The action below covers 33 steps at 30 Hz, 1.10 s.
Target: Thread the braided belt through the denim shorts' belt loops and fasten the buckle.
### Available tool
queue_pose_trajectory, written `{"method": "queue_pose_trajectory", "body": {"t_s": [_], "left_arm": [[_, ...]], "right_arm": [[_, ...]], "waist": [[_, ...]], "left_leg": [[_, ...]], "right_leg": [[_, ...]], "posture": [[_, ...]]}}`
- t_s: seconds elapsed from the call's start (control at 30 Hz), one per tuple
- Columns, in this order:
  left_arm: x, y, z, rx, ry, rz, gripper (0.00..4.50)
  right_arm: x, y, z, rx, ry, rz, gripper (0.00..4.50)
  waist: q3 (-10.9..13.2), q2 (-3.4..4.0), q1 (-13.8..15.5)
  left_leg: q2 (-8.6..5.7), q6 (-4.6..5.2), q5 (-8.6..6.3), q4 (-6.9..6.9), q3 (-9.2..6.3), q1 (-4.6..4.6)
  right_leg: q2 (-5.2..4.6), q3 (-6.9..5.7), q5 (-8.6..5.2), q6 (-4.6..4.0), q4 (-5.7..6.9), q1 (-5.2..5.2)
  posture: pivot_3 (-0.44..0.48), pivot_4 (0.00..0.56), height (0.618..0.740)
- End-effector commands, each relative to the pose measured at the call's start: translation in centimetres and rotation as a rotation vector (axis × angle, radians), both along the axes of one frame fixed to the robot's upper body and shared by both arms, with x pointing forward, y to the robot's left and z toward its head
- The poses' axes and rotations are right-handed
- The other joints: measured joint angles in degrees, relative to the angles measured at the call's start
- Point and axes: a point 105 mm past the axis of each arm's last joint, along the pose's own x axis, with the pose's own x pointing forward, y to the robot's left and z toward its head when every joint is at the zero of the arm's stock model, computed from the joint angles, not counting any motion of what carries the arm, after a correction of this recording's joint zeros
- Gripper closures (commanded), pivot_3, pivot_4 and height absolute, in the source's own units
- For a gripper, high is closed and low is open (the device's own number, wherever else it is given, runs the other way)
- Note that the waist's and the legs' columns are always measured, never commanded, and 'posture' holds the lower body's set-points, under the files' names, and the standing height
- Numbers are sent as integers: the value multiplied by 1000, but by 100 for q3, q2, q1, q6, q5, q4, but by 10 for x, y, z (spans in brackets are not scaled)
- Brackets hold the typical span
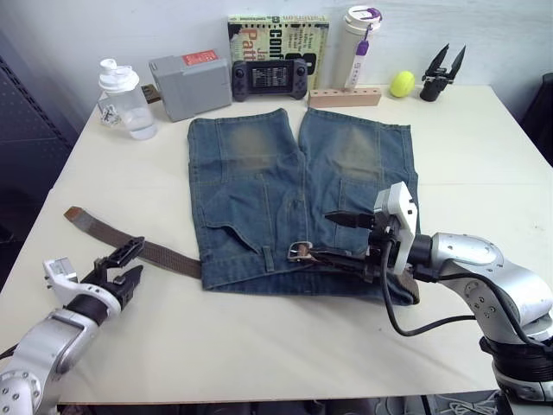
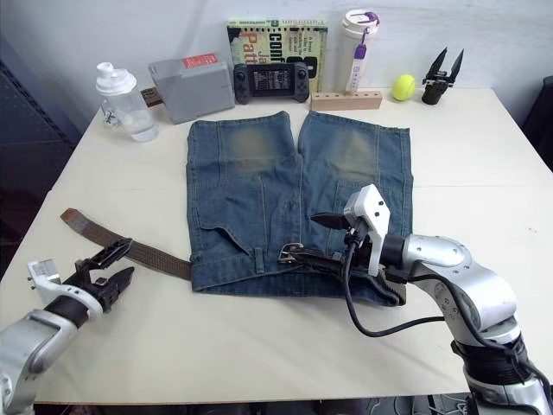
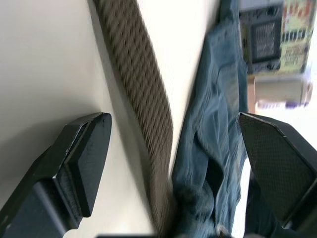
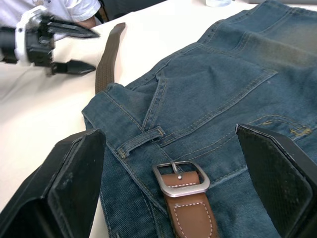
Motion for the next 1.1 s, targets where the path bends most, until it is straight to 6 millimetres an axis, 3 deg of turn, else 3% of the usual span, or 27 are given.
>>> {"method": "queue_pose_trajectory", "body": {"t_s": [0.03, 0.17, 0.43, 0.47, 0.5, 0.6, 0.67, 0.73, 0.77, 0.83, 0.9, 0.93, 1.0, 1.1], "left_arm": [[22, -4, 0, -35, -4, 12, 22], [41, -6, -4, -36, 5, 15, 22], [52, 3, -7, -26, -3, 85, 22], [52, 5, -9, -21, 3, 96, 566], [52, 10, -11, -17, 14, 128, 728], [51, 22, -15, -23, 20, 219, 1983], [50, 28, -10, 34, -6, 258, 2814], [52, 26, 7, 177, -79, 258, 3700], [54, 21, 19, 268, -133, 236, 4105], [58, 2, 44, 534, -243, 146, 4105], [60, -9, 52, 682, -292, 94, 4105], [63, -38, 66, 951, -399, -29, 4105], [57, -93, 74, 1401, -622, -274, 4105], [30, -153, 56, 1867, -984, -619, 4105]], "right_arm": [[0, 1, 14, 14, -61, 5, 0], [1, 1, 17, 17, -75, -2, 0], [5, 0, 17, 18, -81, -20, 0], [5, 0, 17, 17, -81, -22, 0], [5, 0, 16, 15, -81, -24, 0], [6, 0, 16, 10, -84, -29, 0], [6, -1, 16, 9, -85, -32, 0], [6, -2, 16, 3, -88, -41, 0], [7, -3, 16, 2, -87, -45, 0], [7, -5, 16, -4, -86, -53, 0], [7, -5, 16, -8, -85, -55, 0], [8, -6, 15, -12, -86, -60, 0], [10, -8, 16, -18, -91, -72, 0], [13, -10, 16, -47, -119, -89, 0]], "waist": [[0, 0, 9], [1, 1, 7], [0, 1, 3], [0, 2, 3], [0, 1, 1], [0, 1, -6], [0, 1, -15], [1, 0, -24], [2, -1, -30], [9, -14, -28], [13, -20, -21], [13, -19, -13], [17, -21, 1], [17, -7, -10]], "left_leg": [[-2, 0, 0, 0, 0, 0], [-5, 1, 1, -2, 4, -2], [-3, 2, 1, 0, 12, 5], [-3, 1, 1, 0, 12, 5], [-3, 1, 1, 0, 11, 6], [-2, 1, 1, 0, 11, 5], [-1, 1, 1, 0, 13, 5], [3, 1, 1, -1, 14, 3], [5, 0, 1, -3, 17, 3], [10, -1, 0, -5, 22, -1], [12, -5, 1, -4, 38, -17], [11, -6, 1, -4, 43, -19], [10, -8, 0, -4, 59, -31], [5, -13, -1, -14, 73, -45]], "right_leg": [[0, -1, 0, 0, 1, 0], [1, -11, 1, 2, -1, 0], [5, -15, 2, 3, 4, 1], [5, -15, 2, 3, 4, 1], [5, -14, 2, 3, 5, 1], [5, -15, 2, 3, 4, 1], [7, -14, 2, 3, 2, 1], [14, -16, 2, 3, 0, 0], [18, -15, 2, 3, -2, -2], [26, -14, 2, 3, -4, -9], [34, -12, 2, 2, -2, -25], [33, -11, 2, 2, -3, -25], [35, -15, 2, 2, -8, -29], [38, -7, 2, 2, -17, -43]], "posture": [[0, 150, 726], [0, 150, 726], [0, 150, 726], [0, 150, 726], [0, 150, 726], [0, 150, 726], [0, 150, 726], [0, 150, 726], [0, 150, 726], [0, 150, 726], [0, 150, 726], [0, 150, 726], [0, 150, 726], [0, 150, 726]]}}
